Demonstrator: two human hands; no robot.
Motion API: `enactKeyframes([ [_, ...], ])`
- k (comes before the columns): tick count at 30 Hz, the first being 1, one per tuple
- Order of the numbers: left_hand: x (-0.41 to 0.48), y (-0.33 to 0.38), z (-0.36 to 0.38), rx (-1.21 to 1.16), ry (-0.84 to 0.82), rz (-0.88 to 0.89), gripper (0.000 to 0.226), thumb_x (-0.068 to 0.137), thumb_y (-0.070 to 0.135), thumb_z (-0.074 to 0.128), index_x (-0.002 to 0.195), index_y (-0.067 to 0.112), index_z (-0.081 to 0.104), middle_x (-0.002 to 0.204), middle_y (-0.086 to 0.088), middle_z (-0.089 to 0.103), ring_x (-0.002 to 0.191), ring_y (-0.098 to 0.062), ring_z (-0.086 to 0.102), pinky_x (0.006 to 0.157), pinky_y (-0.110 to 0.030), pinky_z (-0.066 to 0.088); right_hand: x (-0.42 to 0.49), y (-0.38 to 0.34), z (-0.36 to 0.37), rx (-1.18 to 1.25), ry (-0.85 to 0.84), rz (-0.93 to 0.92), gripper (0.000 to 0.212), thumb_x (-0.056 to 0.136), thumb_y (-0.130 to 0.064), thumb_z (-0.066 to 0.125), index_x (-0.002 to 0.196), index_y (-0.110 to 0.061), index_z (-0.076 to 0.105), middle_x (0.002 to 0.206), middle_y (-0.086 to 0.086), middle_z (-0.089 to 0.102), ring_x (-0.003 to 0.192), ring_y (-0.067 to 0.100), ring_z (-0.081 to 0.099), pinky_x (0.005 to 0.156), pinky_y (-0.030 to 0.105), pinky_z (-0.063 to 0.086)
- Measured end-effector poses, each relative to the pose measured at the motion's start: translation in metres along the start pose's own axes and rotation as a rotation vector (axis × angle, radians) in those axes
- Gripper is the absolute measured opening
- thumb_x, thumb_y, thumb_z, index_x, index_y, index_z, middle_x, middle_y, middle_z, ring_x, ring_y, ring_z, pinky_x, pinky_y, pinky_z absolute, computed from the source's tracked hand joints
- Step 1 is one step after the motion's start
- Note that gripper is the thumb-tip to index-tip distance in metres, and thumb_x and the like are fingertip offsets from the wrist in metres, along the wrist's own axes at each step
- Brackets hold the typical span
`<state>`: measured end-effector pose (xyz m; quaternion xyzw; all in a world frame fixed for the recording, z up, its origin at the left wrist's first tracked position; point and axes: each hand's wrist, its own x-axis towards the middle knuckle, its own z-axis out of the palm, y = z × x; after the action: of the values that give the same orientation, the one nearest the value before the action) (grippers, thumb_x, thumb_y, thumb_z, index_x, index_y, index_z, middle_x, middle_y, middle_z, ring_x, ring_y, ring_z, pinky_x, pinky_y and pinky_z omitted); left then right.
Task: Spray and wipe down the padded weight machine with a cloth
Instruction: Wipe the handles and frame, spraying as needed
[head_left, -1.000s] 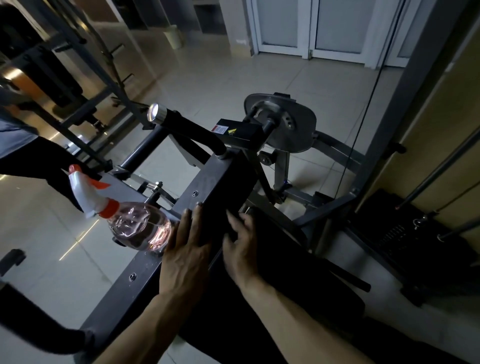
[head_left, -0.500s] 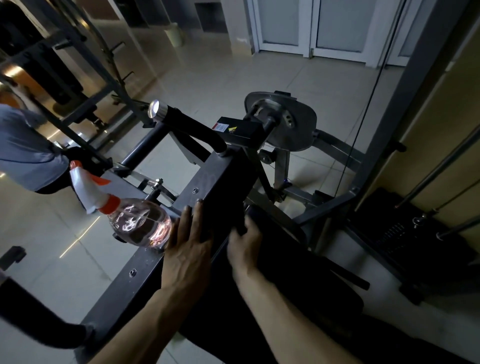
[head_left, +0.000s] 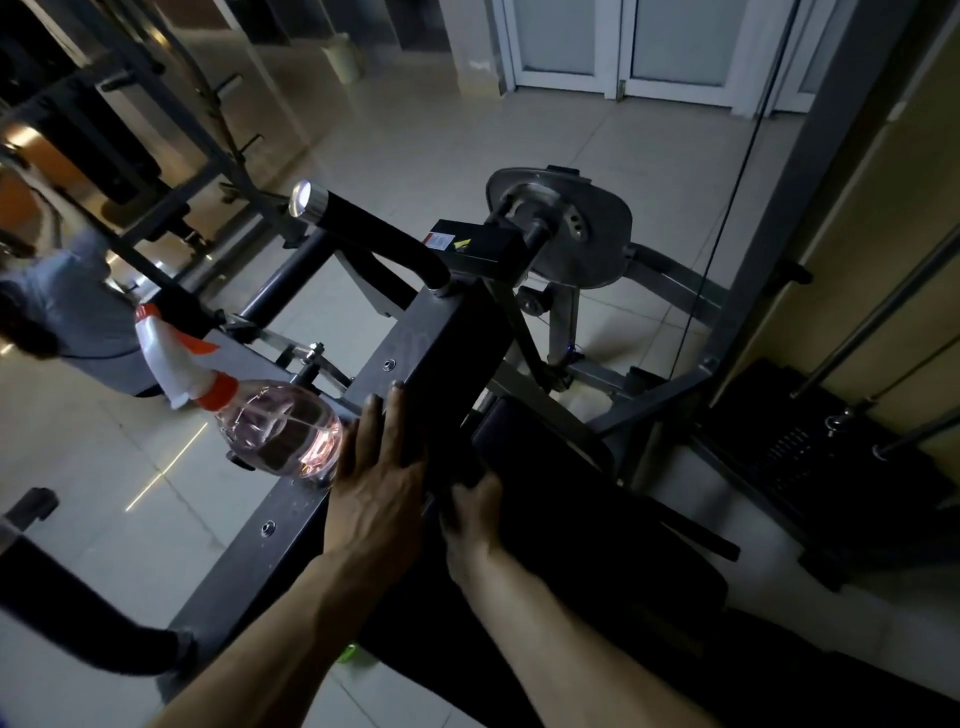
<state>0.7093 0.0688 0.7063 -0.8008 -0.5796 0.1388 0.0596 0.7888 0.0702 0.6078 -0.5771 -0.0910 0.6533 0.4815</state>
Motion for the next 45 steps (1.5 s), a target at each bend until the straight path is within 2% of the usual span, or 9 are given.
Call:
enactKeyframes([
  [4, -0.003, -0.005, 0.011, -0.005, 0.071, 0.010, 0.087, 0.072, 0.018, 0.080, 0.152, 0.023, 0.047, 0.169, -0.016, -0.010, 0.154, -0.040, -0.016, 0.123, -0.061, 0.012, 0.005, -0.022, -0.004, -0.084, 0.050, -0.106, 0.039, 0.098, 0.005, 0.054, 0.132, -0.013, 0.062, 0.136, 0.014, 0.064, 0.116, 0.021, 0.066, 0.095, 0.022, 0.051],
  [11, -0.021, -0.007, 0.019, 0.078, 0.061, 0.030, 0.089, 0.079, 0.027, 0.076, 0.156, 0.011, 0.035, 0.168, -0.022, -0.010, 0.155, -0.041, -0.016, 0.125, -0.058, 0.003, 0.040, -0.076, 0.001, -0.360, 0.229, -0.419, 0.052, 0.104, -0.015, 0.056, 0.154, -0.007, 0.043, 0.153, 0.013, 0.046, 0.142, 0.026, 0.047, 0.097, 0.008, 0.034],
  [16, -0.040, -0.014, 0.020, 0.072, 0.129, 0.093, 0.080, 0.072, 0.029, 0.079, 0.146, 0.011, 0.054, 0.167, -0.022, 0.014, 0.157, -0.035, 0.000, 0.124, -0.050, 0.001, -0.027, 0.006, -0.003, -0.524, -0.079, -0.642, 0.044, 0.097, 0.001, 0.057, 0.134, -0.021, 0.062, 0.125, -0.003, 0.053, 0.121, 0.020, 0.057, 0.107, 0.021, 0.044],
  [22, -0.062, -0.019, 0.019, 0.096, 0.062, 0.073, 0.034, 0.078, 0.032, 0.074, 0.101, 0.008, 0.080, 0.164, -0.022, 0.018, 0.156, -0.041, 0.004, 0.123, -0.053, 0.007, 0.031, -0.089, 0.003, -0.563, 0.059, -0.732, 0.047, 0.100, -0.010, 0.063, 0.146, -0.012, 0.056, 0.127, 0.000, 0.047, 0.114, 0.011, 0.052, 0.089, 0.002, 0.038],
  [28, -0.072, -0.026, 0.016, 0.058, 0.138, 0.112, 0.064, 0.081, 0.031, 0.068, 0.141, 0.013, 0.058, 0.159, -0.009, 0.028, 0.156, -0.040, 0.011, 0.123, -0.053, 0.017, 0.004, -0.035, 0.013, -0.624, 0.071, -0.860, 0.046, 0.090, -0.004, 0.063, 0.136, -0.007, 0.063, 0.127, 0.008, 0.051, 0.115, 0.025, 0.057, 0.103, 0.036, 0.051],
  [31, -0.070, -0.024, 0.012, 0.053, 0.056, 0.106, 0.061, 0.081, 0.031, 0.063, 0.141, 0.019, 0.060, 0.145, -0.003, 0.057, 0.156, -0.038, 0.010, 0.125, -0.053, 0.020, -0.026, -0.001, -0.006, -0.713, -0.136, -0.966, 0.042, 0.090, -0.015, 0.056, 0.130, -0.017, 0.067, 0.121, -0.005, 0.048, 0.109, 0.015, 0.056, 0.101, 0.026, 0.050],
  [34, -0.070, -0.027, 0.012, 0.063, -0.023, 0.082, 0.027, 0.081, 0.041, 0.065, 0.099, 0.026, 0.078, 0.110, 0.011, 0.074, 0.157, -0.033, 0.003, 0.126, -0.051, 0.016, 0.000, -0.031, -0.010, -0.684, -0.135, -0.912, 0.047, 0.091, -0.003, 0.057, 0.134, -0.017, 0.064, 0.127, 0.000, 0.048, 0.115, 0.019, 0.054, 0.098, 0.021, 0.049],
  [40, -0.068, -0.029, 0.014, 0.059, -0.003, 0.075, 0.059, 0.079, 0.046, 0.066, 0.134, 0.025, 0.066, 0.148, 0.007, 0.056, 0.156, -0.032, -0.016, 0.123, -0.049, 0.016, 0.047, -0.093, 0.002, -0.411, 0.184, -0.637, 0.045, 0.099, -0.015, 0.061, 0.144, -0.014, 0.057, 0.143, 0.009, 0.053, 0.126, 0.018, 0.056, 0.098, 0.015, 0.048],
  [45, -0.068, -0.024, 0.011, 0.005, 0.019, 0.084, 0.069, 0.068, 0.046, 0.072, 0.134, 0.028, 0.066, 0.141, 0.008, 0.062, 0.157, -0.036, -0.006, 0.120, -0.049, 0.015, -0.019, -0.002, 0.000, -0.505, 0.003, -0.635, 0.037, 0.092, -0.003, 0.069, 0.126, -0.017, 0.064, 0.128, 0.002, 0.055, 0.116, 0.013, 0.057, 0.103, 0.031, 0.052],
])
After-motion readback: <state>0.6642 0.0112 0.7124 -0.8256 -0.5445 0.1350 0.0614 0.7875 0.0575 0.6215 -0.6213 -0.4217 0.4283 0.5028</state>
